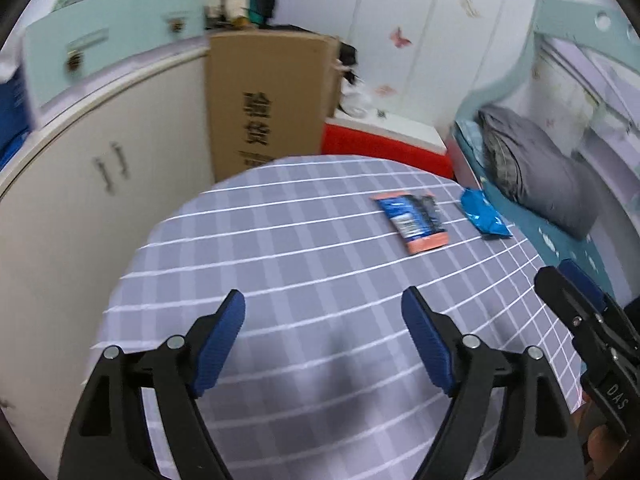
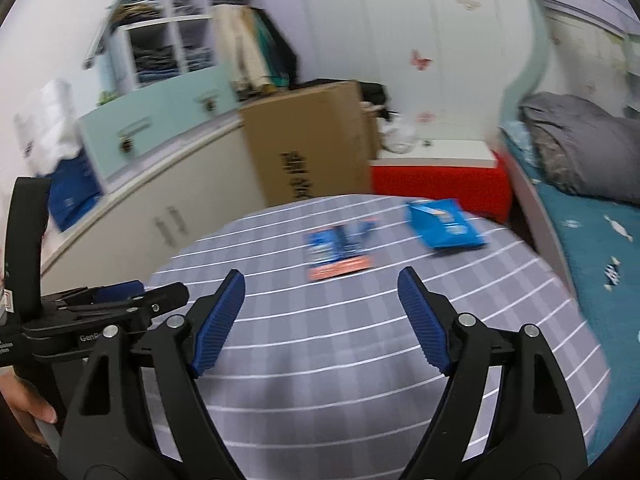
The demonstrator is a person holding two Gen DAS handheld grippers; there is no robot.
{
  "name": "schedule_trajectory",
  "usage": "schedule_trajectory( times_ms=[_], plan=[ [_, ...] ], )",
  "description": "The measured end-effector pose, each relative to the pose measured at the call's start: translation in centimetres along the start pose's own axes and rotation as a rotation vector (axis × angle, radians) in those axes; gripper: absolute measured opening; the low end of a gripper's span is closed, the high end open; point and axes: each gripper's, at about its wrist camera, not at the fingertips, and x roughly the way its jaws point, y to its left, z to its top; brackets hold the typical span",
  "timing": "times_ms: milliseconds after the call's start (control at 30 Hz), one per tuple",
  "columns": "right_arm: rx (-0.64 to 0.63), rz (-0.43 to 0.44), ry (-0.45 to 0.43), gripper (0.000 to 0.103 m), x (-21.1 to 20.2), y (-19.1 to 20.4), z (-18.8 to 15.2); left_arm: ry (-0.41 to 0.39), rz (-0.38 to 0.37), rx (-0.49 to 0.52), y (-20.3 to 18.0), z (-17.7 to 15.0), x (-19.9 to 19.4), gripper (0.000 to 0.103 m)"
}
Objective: Collect trash
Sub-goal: 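Grasp the blue-orange snack packet with the left tool while the right tool grasps the blue cookie bag, then carry the blue packet and blue cookie bag toward the trash bin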
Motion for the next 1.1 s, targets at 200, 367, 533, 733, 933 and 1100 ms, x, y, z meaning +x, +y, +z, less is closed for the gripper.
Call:
schedule_trajectory(
  times_ms=[200,367,533,733,933,1100],
  plan=[
    [0.069,-0.079,0.060,0.082,3.4,-6.8,1.3,0.064,-0.047,-0.024,-4.6,2.7,6.5,0.081],
    [0.096,-0.103,0.121,0.083,6.8,-10.3,2.3,0.099,-0.086,-0.132,-5.6,4.5,10.9,0.081],
    [0.070,-0.124,0.171,0.083,10.5,-11.8,3.4,0.111,-0.068,-0.098,-7.2,5.4,13.5,0.081],
    [0.050,-0.130,0.235,0.084,14.3,-12.4,4.0,0.118,-0.002,0.021,-8.8,6.1,15.0,0.076],
    [0.016,-0.155,0.302,0.081,16.3,-11.8,4.2,0.105,0.078,0.146,-9.2,5.9,14.6,0.045],
    [-0.091,-0.205,0.319,0.046,16.4,-9.8,3.8,0.122,0.067,0.133,-7.4,6.2,14.0,0.009]
  ],
)
